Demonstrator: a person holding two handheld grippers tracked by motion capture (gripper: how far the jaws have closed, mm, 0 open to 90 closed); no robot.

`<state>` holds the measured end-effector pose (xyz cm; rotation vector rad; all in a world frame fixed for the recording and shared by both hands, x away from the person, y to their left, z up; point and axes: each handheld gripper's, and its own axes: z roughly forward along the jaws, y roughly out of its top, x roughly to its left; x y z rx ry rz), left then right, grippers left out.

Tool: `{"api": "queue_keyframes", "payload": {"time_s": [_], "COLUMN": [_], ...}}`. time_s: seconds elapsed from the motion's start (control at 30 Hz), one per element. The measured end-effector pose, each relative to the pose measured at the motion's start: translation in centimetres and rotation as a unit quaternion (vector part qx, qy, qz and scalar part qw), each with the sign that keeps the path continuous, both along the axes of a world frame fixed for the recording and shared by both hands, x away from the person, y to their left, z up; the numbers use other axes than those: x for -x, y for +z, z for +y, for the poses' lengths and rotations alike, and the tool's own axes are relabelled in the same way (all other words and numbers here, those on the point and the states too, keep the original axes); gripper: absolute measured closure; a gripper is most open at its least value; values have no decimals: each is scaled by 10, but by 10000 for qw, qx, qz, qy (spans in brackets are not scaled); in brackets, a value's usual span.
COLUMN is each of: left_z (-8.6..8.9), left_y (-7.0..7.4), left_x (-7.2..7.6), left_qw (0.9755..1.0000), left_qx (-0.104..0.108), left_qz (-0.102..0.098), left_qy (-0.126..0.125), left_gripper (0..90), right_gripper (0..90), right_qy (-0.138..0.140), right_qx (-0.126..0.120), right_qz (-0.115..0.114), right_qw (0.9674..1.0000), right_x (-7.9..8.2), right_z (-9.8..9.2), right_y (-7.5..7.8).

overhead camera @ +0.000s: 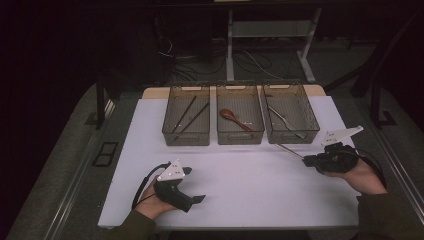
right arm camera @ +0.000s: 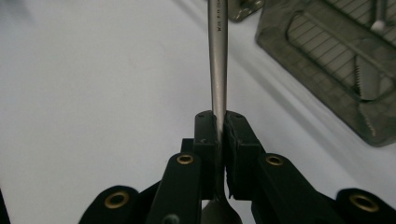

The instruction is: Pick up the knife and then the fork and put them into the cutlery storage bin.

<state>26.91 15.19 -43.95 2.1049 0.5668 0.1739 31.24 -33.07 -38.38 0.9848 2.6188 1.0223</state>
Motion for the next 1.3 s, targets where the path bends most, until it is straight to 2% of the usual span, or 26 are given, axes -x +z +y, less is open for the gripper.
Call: {"api": "queue_keyframes", "payload": {"time_s": [0.23, 0.47, 0.57, 0.83, 1.07, 1.3], "left_z": [1, 0, 0, -1, -1, -1], "left_y": [-1, -1, -1, 0, -1, -1], "left_x": [-2, -1, -1, 0, 1, 0], "left_qw": [10000, 10000, 10000, 10000, 10000, 10000], "left_qx": [-15, 18, 14, -7, 24, 50], "left_qz": [7, 17, 17, 4, 7, 20], "left_qy": [8, 5, -3, -35, -41, -72], "left_gripper": [0, 0, 0, 0, 0, 0], "right_gripper": [842, 842, 842, 842, 841, 841], "right_qy": [-460, -887, -1104, -1532, -1747, -1905], "right_qx": [-161, -288, -326, -136, -12, 252], "right_qz": [-193, -324, -365, -398, -288, -10], "right_qw": [9986, 9951, 9927, 9873, 9842, 9814], "right_x": [-10, -26, -39, -82, -122, -157], "right_z": [-5, -7, -7, -2, 9, 23], "right_y": [12, 23, 27, 38, 33, 11]}}
